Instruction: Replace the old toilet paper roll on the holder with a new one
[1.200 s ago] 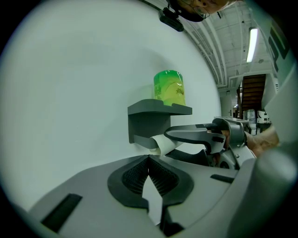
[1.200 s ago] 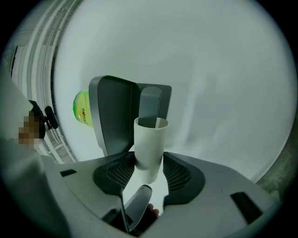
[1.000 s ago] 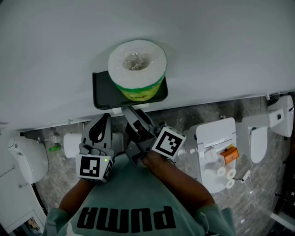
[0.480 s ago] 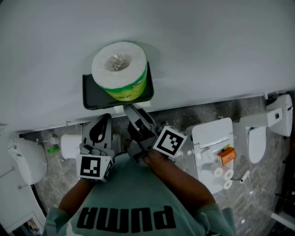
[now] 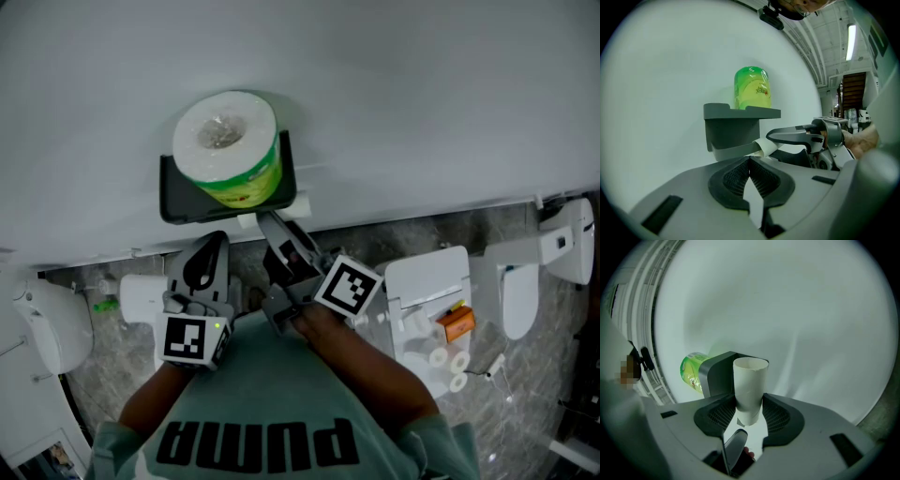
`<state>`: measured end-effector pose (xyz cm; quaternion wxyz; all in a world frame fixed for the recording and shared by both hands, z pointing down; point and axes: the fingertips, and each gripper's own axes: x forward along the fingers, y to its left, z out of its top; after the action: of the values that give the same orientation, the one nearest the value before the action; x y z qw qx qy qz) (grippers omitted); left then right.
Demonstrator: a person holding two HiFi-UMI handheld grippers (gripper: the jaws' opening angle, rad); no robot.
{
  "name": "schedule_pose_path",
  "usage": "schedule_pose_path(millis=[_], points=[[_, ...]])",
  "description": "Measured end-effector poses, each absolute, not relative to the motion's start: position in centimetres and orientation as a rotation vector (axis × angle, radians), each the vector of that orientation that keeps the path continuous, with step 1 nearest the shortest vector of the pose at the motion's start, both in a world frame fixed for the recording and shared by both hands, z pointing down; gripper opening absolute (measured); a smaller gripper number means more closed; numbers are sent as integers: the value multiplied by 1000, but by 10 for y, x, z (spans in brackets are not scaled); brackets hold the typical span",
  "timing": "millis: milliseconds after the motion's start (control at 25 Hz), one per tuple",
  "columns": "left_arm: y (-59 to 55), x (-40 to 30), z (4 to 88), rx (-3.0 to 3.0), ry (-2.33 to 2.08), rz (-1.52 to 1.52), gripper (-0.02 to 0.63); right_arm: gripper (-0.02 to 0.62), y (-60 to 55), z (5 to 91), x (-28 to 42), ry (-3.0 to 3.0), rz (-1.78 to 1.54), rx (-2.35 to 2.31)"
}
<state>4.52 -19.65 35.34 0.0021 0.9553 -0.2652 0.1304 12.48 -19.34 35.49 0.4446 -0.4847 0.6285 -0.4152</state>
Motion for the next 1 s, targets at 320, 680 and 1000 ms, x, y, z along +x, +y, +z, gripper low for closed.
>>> schedule_pose_path(millis=[320,680,1000], points=[[-191,55,354,2988,-832,392,3,178,-188,354,135,1557,-1028,-1207],[-184,74,352,2976,-814,350,3,178,-181,353,151,1554,-1014,-1223],[-177,89,348,2986,-790,325,3,178,-173,353,164,1541,-998,-1237]])
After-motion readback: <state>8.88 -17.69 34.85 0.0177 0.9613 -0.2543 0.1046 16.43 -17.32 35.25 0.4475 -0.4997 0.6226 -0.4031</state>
